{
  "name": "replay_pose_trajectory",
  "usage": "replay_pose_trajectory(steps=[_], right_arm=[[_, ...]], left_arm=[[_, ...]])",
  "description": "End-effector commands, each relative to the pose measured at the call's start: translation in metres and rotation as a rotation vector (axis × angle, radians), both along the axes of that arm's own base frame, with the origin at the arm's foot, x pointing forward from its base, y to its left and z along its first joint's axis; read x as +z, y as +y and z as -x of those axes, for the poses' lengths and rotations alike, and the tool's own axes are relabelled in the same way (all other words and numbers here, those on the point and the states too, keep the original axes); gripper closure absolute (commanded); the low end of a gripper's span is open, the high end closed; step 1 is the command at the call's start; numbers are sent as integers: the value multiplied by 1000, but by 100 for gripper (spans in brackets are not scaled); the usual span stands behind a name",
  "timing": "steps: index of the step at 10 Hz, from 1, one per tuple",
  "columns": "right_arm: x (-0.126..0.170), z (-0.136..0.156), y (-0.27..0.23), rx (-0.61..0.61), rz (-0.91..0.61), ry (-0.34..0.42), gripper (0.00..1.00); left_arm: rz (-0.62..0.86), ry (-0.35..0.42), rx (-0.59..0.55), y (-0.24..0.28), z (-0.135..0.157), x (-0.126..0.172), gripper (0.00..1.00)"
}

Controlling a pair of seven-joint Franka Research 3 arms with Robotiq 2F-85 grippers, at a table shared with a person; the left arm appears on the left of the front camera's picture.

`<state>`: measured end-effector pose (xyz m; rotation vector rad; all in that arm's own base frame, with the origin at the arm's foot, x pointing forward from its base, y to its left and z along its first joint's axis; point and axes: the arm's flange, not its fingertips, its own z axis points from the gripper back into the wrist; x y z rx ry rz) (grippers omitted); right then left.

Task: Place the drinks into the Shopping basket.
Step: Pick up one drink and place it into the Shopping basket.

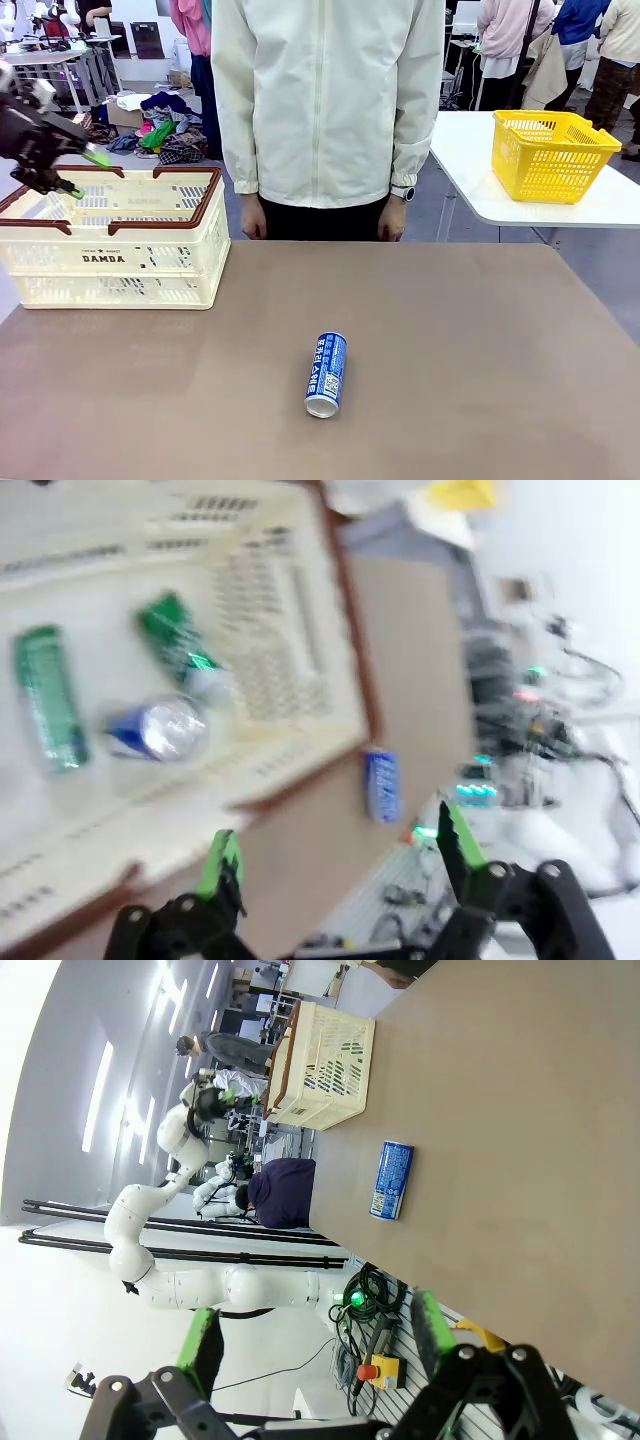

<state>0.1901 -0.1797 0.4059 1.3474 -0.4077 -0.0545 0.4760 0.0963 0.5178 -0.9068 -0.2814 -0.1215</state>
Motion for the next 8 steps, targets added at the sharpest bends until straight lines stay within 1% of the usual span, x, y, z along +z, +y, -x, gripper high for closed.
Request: replay_pose_trajectory(steps=[1, 2, 3, 4, 5, 6, 7, 8], right_arm=[[6, -2, 0, -9, -15, -3, 0], [6, -2, 0, -9, -15, -3, 0], [6, -2, 0, -9, -15, -3, 0], [6, -2, 0, -9, -15, -3, 0], [6, -2, 0, -9, -15, -3, 0], [6, -2, 0, -9, -15, -3, 0], [6, -2, 0, -9, -15, -3, 0], [6, -2, 0, -9, -15, -3, 0]], left_arm=[[442, 216, -98, 32, 25, -16, 0], [579, 302, -111, 39, 32, -18, 0], [694, 386, -68, 48, 35, -22, 0], [792, 438, -13, 56, 37, -27, 0], [831, 401, 60, 64, 38, -34, 0], [794, 391, 37, 67, 40, -40, 0], [707, 336, -91, 59, 50, -41, 0], [707, 336, -91, 59, 50, -41, 0]])
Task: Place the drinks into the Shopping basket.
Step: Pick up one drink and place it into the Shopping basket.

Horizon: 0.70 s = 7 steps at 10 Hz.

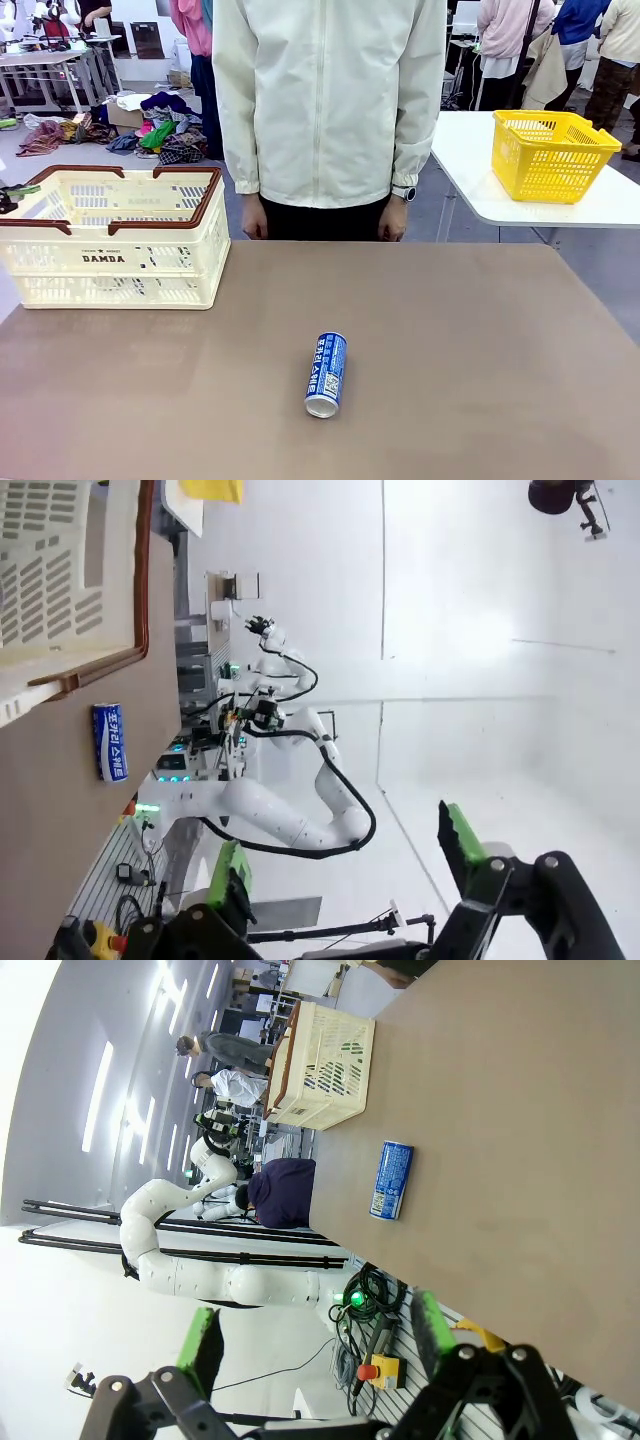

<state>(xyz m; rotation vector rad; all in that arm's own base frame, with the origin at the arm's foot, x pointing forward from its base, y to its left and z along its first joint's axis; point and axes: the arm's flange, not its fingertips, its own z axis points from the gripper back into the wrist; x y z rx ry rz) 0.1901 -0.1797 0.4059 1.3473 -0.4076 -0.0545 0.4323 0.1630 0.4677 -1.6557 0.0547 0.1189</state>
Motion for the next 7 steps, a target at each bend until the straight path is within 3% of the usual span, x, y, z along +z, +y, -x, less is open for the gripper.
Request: replay_pose_trajectory(steps=[1, 7], right_arm=[[6, -2, 0, -9, -15, -3, 0], [6, -2, 0, -9, -15, -3, 0]], left_arm=[[-36, -47, -33, -7, 7, 9, 0], [-36, -47, -33, -7, 7, 9, 0]])
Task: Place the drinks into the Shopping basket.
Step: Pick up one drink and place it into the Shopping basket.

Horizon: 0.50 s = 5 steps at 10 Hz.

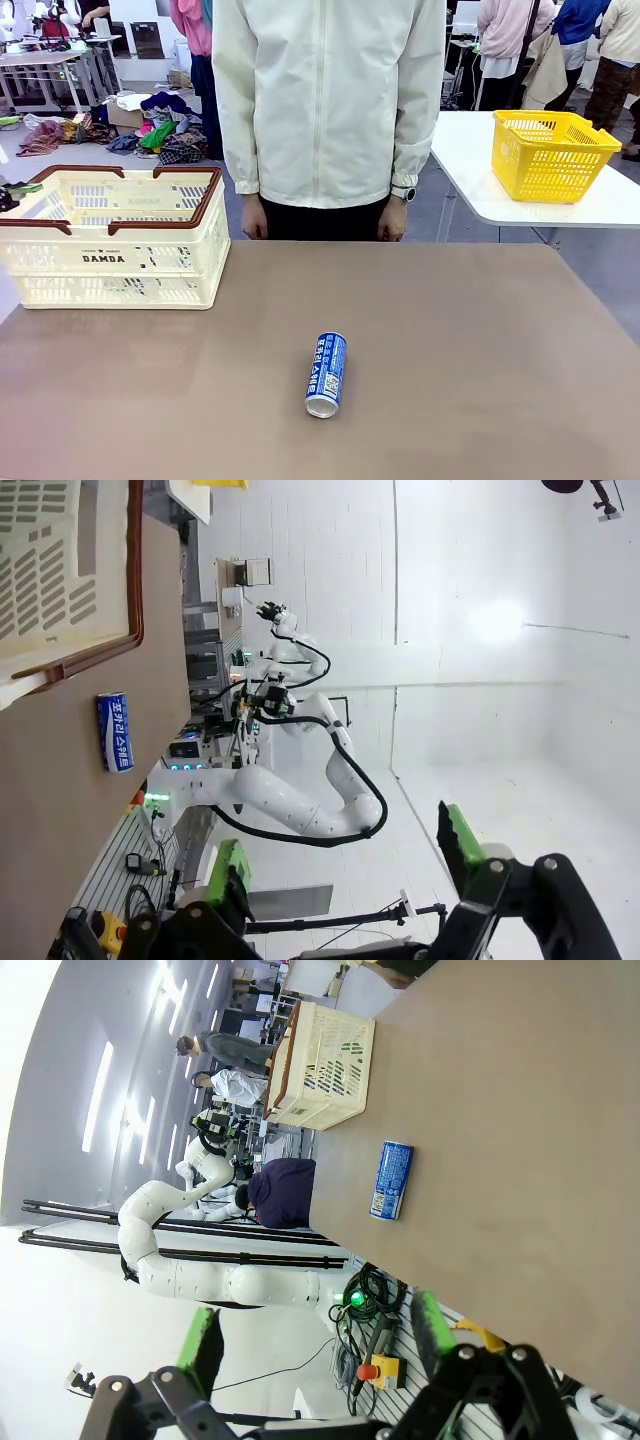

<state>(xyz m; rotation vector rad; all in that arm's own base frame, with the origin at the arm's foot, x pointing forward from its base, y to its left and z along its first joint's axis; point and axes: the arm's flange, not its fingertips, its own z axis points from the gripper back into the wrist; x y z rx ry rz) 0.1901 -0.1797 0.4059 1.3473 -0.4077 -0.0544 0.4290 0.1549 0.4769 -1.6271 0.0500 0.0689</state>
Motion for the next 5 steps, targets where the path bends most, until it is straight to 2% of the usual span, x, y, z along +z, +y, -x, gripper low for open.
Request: replay_pose_trajectory(steps=[1, 5], right_arm=[[6, -2, 0, -9, -15, -3, 0], [6, -2, 0, -9, -15, -3, 0]], left_arm=[[-7, -12, -4, 1, 3, 0, 0], [-7, -12, -4, 1, 3, 0, 0]])
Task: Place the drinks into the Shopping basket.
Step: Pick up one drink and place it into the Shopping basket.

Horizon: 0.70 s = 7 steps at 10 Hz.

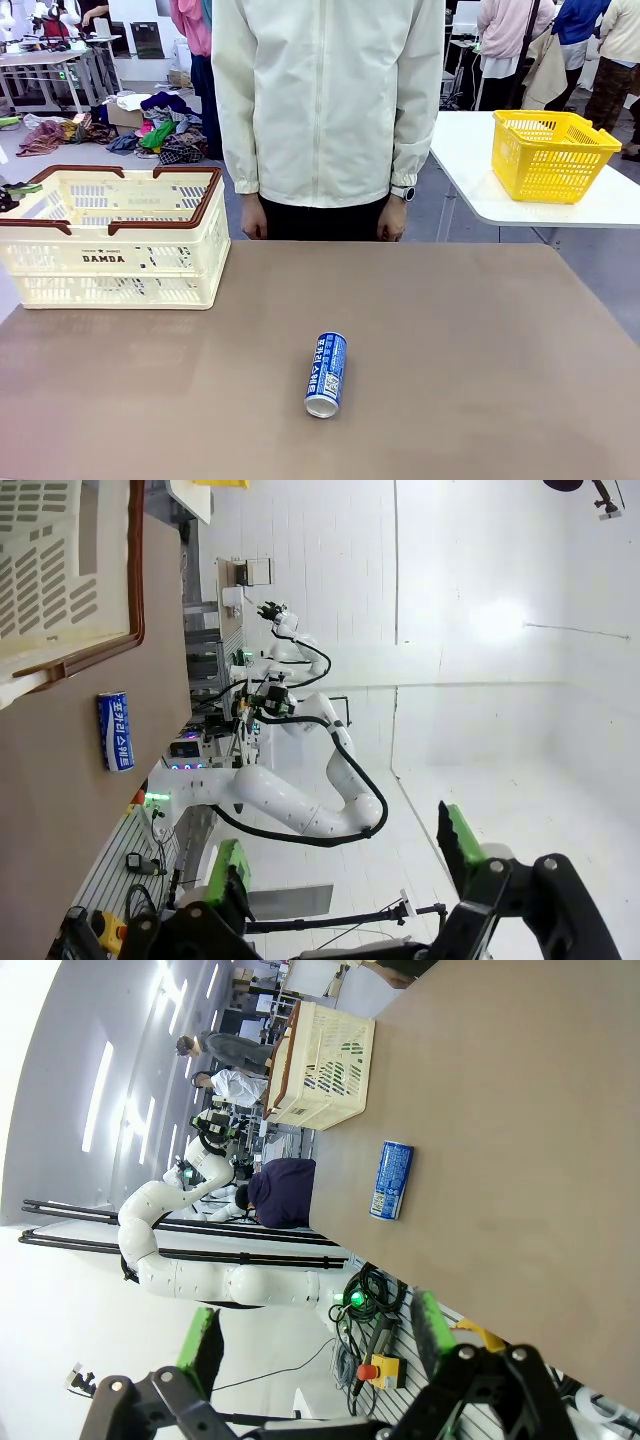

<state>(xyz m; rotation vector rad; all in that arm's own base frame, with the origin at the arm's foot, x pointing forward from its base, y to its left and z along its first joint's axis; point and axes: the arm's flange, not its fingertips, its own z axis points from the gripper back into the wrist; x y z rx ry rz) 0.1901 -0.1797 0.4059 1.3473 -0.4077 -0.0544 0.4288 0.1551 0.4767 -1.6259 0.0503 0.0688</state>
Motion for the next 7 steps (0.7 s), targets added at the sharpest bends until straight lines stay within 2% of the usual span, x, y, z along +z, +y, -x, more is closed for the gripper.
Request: replay_pose_trajectory(steps=[1, 2, 3, 5, 6, 7], right_arm=[[6, -2, 0, -9, -15, -3, 0], [6, -2, 0, -9, -15, -3, 0], [6, -2, 0, -9, -15, -3, 0], [6, -2, 0, -9, -15, -3, 0], [6, -2, 0, -9, -15, -3, 0], [6, -2, 0, -9, -15, -3, 0]], left_arm=[[-6, -13, -4, 1, 3, 0, 0], [0, 0, 0, 0, 0, 0, 0], [-128, 68, 47, -26, 18, 14, 0], [-366, 110, 6, -122, 83, 43, 0], [-457, 155, 62, -169, 110, 46, 0], [-515, 128, 50, -211, 137, 42, 0]])
